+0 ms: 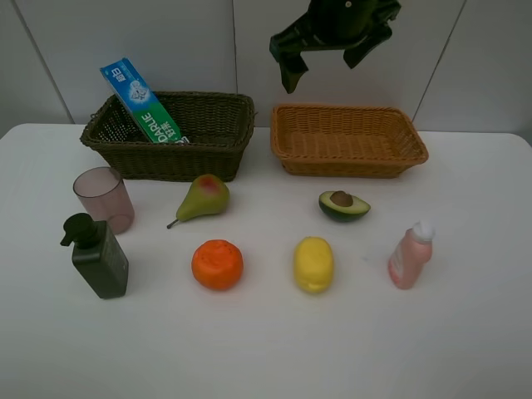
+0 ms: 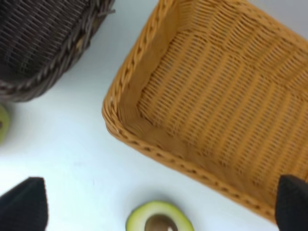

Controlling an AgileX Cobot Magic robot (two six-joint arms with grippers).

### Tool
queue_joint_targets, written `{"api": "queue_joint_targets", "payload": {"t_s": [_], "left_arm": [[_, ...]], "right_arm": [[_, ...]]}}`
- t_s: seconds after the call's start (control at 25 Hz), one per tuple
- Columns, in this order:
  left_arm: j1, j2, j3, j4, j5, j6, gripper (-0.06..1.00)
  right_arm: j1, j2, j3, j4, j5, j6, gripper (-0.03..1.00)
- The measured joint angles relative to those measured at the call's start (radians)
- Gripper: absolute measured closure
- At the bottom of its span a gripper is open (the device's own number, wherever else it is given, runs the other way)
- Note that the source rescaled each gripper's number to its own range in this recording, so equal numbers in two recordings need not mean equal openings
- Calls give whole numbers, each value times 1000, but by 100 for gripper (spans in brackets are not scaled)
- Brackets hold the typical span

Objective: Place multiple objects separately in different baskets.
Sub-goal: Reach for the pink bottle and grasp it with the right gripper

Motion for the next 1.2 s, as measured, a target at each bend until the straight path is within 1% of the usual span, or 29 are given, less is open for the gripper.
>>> {"api": "queue_joint_targets", "payload": {"t_s": [0.08, 0.16, 0.44, 0.6, 0.8, 0.88, 1.08, 1.2], "left_arm": [[0, 0, 0, 0, 0, 0, -6], [0, 0, 0, 0, 0, 0, -6], [0, 0, 0, 0, 0, 0, -6], [0, 0, 0, 0, 0, 0, -6], [0, 0, 0, 0, 0, 0, -6], [0, 0, 0, 0, 0, 0, -6], [0, 0, 0, 0, 0, 0, -6], [0, 0, 0, 0, 0, 0, -6]], "right_arm": [[-2, -60, 94, -26, -37, 40, -3], [-14, -111, 192, -30, -64, 77, -3], [-96, -257, 461, 0, -111, 137, -3], [-131, -318, 564, 9, -120, 195, -3], [-140, -341, 661, 9, -137, 256, -3], [-144, -342, 705, 10, -164, 271, -3], [-198, -342, 820, 52, -259, 285, -3], [-213, -342, 885, 71, -321, 287, -3]]}}
